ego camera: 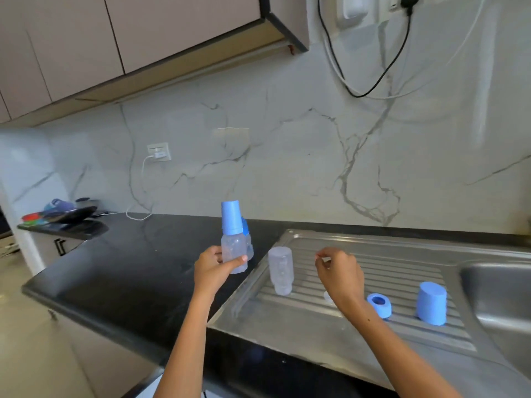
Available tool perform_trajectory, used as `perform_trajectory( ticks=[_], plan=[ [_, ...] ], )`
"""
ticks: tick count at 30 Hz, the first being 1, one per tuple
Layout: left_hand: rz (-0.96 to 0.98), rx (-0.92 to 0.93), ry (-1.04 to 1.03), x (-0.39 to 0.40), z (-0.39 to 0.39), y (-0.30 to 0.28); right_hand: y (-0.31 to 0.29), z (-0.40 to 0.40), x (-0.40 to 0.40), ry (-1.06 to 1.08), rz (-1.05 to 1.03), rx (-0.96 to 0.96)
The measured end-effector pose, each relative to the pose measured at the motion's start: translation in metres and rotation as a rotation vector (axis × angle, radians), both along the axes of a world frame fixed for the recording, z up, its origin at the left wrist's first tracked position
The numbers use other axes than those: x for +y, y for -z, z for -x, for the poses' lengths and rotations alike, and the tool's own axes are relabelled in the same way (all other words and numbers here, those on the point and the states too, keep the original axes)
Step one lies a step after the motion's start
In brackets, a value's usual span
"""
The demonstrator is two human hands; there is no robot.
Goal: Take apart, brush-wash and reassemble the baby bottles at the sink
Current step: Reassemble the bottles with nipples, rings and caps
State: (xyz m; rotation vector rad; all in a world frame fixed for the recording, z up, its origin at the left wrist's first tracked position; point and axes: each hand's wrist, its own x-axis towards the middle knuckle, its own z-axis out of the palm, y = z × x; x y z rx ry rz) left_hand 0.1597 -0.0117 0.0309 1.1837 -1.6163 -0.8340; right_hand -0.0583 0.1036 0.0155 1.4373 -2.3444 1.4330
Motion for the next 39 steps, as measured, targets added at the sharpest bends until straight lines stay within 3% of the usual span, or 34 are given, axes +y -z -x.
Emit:
perform_trajectory(
  ticks=[7,14,25,33,36,39],
  plan=[
    [-0.106,-0.181,-0.037,-0.043,-0.012,0.035,0.001,0.011,0.001,0.048,-0.038,-0.024],
    [-0.056,-0.356,-0.115,-0.067,-0.007,0.043,-0.002,0.015,-0.001,0.049,-0.037,-0.027],
    [-0.090,-0.431,-0.101,-0.071,-0.016,0.046,-0.003,0.019,-0.002,0.035,-0.044,-0.015],
    [-0.124,-0.319,-0.056,-0.063,-0.018,0.046,-0.002,0.023,-0.001,0.034,-0.059,-0.031],
    [-0.123,-0.316,-0.153,-0.054,-0.022,0.039,-0.001,0.024,-0.002,0.032,-0.061,-0.035],
    [0.013,-0.388,-0.291,-0.028,-0.023,0.029,0.000,0.025,-0.003,0.030,-0.058,-0.041]
  ],
)
